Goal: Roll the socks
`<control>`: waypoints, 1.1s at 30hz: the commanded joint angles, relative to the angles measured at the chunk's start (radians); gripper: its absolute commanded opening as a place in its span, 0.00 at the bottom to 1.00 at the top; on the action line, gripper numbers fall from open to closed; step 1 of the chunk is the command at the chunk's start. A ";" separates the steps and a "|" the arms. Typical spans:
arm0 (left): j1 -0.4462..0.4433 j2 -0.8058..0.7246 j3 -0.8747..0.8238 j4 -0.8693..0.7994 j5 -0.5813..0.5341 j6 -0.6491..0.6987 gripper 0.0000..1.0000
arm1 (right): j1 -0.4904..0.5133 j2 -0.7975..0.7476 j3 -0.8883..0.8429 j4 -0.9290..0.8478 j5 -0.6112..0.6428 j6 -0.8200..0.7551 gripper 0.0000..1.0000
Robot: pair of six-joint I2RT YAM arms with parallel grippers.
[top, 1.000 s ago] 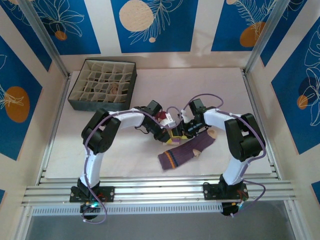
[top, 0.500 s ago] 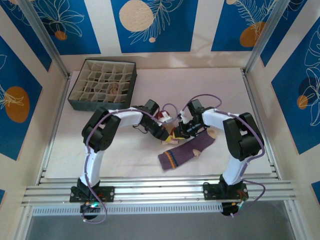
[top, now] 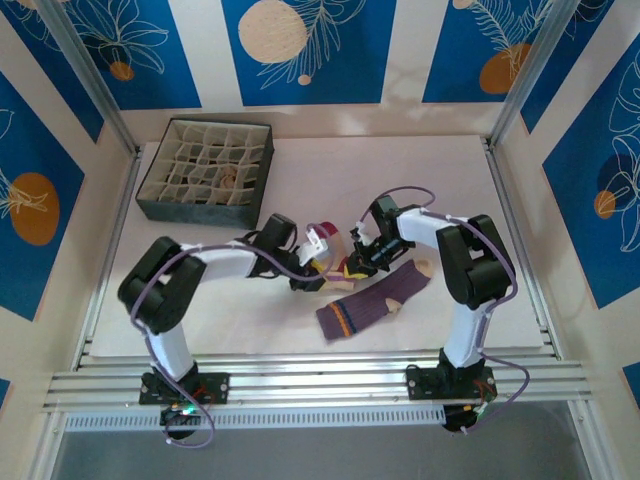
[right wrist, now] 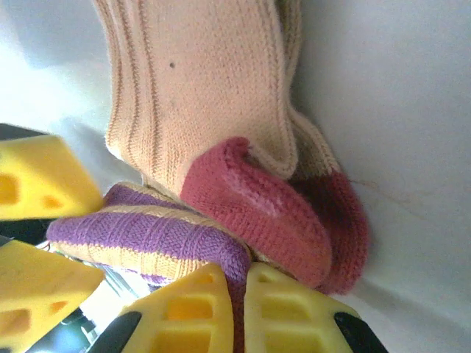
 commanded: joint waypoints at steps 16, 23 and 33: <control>-0.230 -0.010 -0.122 0.351 -0.449 0.549 0.39 | -0.003 0.102 0.098 -0.180 0.026 -0.088 0.00; -0.270 0.095 -0.035 0.224 -0.542 0.577 0.42 | 0.005 0.112 0.107 -0.194 0.004 -0.100 0.00; -0.261 0.150 0.137 -0.113 -0.397 0.504 0.00 | 0.008 0.094 0.099 -0.177 -0.023 -0.114 0.12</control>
